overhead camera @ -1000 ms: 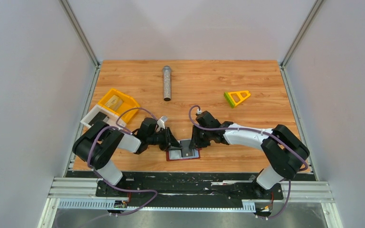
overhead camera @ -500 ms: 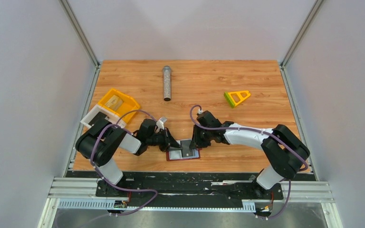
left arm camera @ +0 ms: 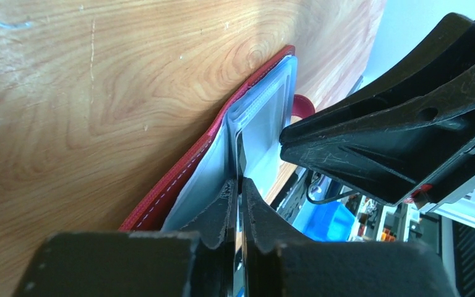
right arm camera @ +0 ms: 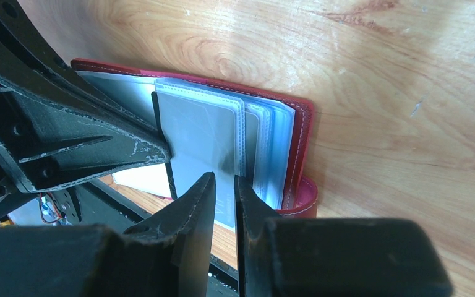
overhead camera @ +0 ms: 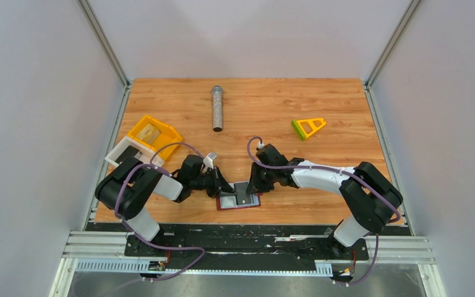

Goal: Take the credit cards out of the card holder
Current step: Remove the credit card from the card holder.

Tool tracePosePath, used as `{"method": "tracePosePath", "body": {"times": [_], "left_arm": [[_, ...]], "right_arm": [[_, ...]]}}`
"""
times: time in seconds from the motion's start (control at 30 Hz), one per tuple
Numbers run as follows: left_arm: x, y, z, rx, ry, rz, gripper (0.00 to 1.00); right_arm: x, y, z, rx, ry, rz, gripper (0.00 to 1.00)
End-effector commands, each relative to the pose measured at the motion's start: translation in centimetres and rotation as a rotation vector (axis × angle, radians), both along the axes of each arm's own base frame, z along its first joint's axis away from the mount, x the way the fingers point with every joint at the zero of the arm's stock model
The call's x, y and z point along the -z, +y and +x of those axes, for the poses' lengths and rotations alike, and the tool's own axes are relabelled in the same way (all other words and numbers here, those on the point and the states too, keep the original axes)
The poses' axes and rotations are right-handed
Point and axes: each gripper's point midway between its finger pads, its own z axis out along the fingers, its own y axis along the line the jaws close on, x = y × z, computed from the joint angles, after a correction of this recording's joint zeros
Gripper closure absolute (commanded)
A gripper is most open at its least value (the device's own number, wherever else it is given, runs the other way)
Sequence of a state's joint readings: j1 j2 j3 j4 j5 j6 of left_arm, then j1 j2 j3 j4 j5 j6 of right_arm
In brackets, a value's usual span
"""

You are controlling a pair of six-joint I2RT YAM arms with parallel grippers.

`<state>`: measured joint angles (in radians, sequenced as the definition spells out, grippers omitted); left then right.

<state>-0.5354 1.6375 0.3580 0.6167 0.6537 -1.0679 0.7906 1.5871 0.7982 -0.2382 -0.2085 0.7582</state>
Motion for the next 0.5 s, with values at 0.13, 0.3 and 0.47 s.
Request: {"method": "tracePosePath", "body": {"times": [0.13,0.3,0.47], "left_arm": [[-0.77,0.19,0.58,0.010,-0.054,-0.002,0.90],[-0.90,0.26,0.74,0.009,-0.058,-0.009,1.00],[-0.96,0.37,0.67,0.009,-0.059,-0.011,1.00]], "right_arm": [[2.75,-2.00,-0.80,0.018,0.040,-0.093,0.81],[2.70,-1.97,-0.75,0.017,0.038,-0.093,0.81],[2.83,-2.04,-0.80,0.016,0.039,-0.096,0.81]]}}
